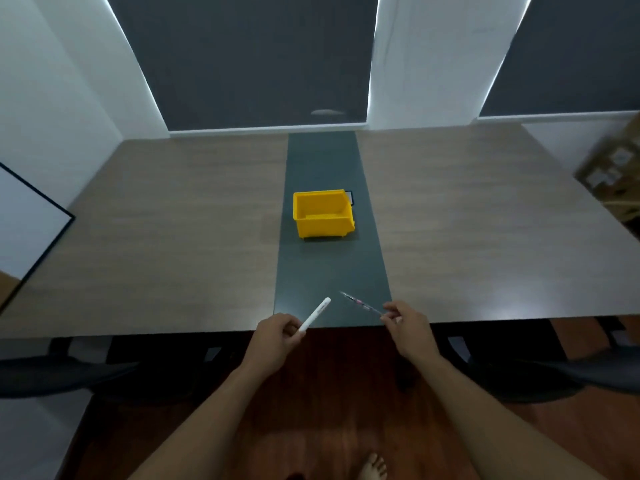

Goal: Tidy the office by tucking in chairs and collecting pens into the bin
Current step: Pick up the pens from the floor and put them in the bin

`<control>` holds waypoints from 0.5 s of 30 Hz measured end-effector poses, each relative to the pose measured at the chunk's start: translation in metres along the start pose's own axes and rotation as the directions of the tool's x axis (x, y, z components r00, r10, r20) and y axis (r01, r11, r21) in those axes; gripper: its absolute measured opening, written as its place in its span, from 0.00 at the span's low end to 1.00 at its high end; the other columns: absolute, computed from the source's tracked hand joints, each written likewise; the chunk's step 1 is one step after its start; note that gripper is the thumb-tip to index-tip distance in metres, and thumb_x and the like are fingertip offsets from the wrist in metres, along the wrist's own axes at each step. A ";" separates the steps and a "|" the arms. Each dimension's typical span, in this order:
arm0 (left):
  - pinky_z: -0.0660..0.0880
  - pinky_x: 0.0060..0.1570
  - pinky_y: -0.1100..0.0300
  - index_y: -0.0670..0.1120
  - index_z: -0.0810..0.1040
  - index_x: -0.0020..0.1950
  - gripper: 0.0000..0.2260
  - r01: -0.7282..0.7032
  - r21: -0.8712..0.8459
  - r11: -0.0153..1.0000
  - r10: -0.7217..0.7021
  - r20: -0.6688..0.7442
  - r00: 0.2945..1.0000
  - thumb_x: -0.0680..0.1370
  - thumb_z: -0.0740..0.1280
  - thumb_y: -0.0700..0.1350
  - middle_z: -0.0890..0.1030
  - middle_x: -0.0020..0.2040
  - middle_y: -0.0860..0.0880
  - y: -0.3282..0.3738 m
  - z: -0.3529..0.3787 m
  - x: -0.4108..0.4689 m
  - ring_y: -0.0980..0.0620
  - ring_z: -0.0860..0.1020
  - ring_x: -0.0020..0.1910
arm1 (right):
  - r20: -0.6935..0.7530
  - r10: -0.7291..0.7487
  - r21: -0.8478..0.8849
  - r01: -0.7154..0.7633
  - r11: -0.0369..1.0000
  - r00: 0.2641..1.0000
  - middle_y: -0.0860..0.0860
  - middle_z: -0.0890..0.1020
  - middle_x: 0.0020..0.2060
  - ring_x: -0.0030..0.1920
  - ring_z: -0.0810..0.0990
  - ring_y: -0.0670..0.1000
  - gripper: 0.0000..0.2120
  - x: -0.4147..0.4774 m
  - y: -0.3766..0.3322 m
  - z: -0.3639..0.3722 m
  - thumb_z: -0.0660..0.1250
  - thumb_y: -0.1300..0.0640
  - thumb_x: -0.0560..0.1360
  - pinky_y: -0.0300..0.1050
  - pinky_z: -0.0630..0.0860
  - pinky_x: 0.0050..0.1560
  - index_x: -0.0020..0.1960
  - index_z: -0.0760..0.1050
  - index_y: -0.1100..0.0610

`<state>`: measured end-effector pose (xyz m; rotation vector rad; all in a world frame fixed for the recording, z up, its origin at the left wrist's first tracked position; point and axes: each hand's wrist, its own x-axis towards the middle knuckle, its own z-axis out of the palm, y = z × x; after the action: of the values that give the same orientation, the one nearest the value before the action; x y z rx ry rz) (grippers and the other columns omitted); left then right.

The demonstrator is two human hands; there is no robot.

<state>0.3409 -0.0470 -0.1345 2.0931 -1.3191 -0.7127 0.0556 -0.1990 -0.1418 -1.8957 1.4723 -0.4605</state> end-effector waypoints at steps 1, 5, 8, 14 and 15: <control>0.82 0.44 0.54 0.53 0.86 0.48 0.03 0.001 -0.001 1.000 -0.001 -0.015 1.000 0.77 0.78 0.49 0.84 0.43 0.55 0.000 0.000 0.008 0.57 0.82 0.40 | -0.007 -0.016 -0.019 0.016 1.000 1.000 0.50 0.87 0.49 0.49 0.84 0.52 0.10 0.013 0.000 0.000 0.73 0.59 0.79 0.42 0.76 0.51 0.60 0.83 0.55; 0.81 0.45 0.54 0.53 0.86 0.49 0.04 0.028 -0.024 0.999 -0.028 -0.016 0.999 0.76 0.78 0.49 0.85 0.43 0.55 -0.007 -0.005 0.039 0.57 0.82 0.40 | 0.006 -0.056 -0.068 0.056 0.996 0.998 0.52 0.87 0.53 0.54 0.84 0.54 0.09 0.054 -0.011 0.007 0.72 0.59 0.79 0.41 0.74 0.55 0.58 0.86 0.56; 0.81 0.45 0.55 0.53 0.86 0.49 0.04 0.039 -0.042 0.998 -0.040 -0.016 0.999 0.76 0.79 0.48 0.84 0.44 0.55 -0.016 -0.014 0.071 0.57 0.81 0.40 | 0.031 -0.081 -0.069 0.083 0.994 0.996 0.53 0.87 0.53 0.54 0.83 0.54 0.08 0.088 -0.022 0.017 0.73 0.60 0.78 0.41 0.73 0.56 0.57 0.86 0.56; 0.79 0.46 0.56 0.51 0.87 0.50 0.04 -0.003 -0.055 0.998 0.003 0.008 1.000 0.77 0.79 0.46 0.84 0.44 0.55 -0.033 -0.047 0.157 0.57 0.80 0.40 | -0.015 -0.113 -0.046 0.112 0.993 0.994 0.52 0.86 0.51 0.52 0.83 0.54 0.07 0.153 -0.050 0.039 0.73 0.61 0.78 0.45 0.77 0.56 0.55 0.86 0.55; 0.78 0.46 0.57 0.50 0.87 0.50 0.03 -0.014 -0.050 0.999 0.014 0.013 1.000 0.77 0.78 0.46 0.84 0.44 0.55 -0.035 -0.055 0.173 0.57 0.80 0.40 | -0.015 -0.105 -0.046 0.105 0.993 0.994 0.52 0.86 0.51 0.52 0.83 0.53 0.07 0.163 -0.055 0.041 0.73 0.60 0.78 0.47 0.78 0.57 0.55 0.86 0.55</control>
<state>0.4651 -0.1838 -0.1443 2.0414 -1.3090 -0.7474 0.1695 -0.3344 -0.1533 -2.0163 1.4096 -0.4975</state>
